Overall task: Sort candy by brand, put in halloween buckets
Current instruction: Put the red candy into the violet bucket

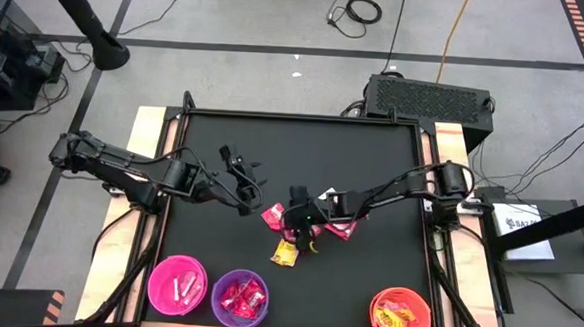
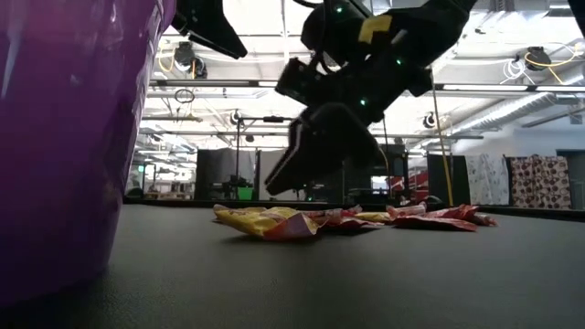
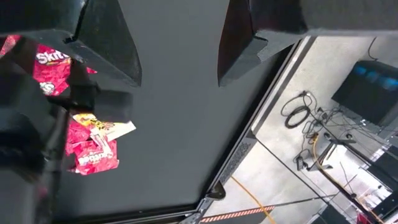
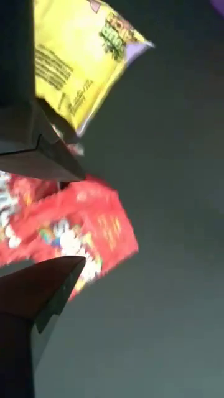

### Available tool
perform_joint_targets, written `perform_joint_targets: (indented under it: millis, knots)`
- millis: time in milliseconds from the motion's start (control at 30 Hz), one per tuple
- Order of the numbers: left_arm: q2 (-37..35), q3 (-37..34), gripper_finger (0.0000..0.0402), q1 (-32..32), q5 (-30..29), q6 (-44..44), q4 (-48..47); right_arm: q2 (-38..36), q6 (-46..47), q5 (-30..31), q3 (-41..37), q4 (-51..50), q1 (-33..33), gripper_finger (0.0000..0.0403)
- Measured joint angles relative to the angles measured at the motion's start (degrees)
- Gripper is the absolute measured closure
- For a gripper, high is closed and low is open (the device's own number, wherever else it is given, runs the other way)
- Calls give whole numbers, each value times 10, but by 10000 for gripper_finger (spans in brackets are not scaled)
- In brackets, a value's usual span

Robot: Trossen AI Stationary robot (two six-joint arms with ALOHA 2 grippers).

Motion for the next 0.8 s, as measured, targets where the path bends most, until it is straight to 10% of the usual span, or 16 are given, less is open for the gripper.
perform_joint_targets:
  millis: [800]
  knots:
    - [0,0,183,0,0,0,1,24,-62,5,3,21,19,265]
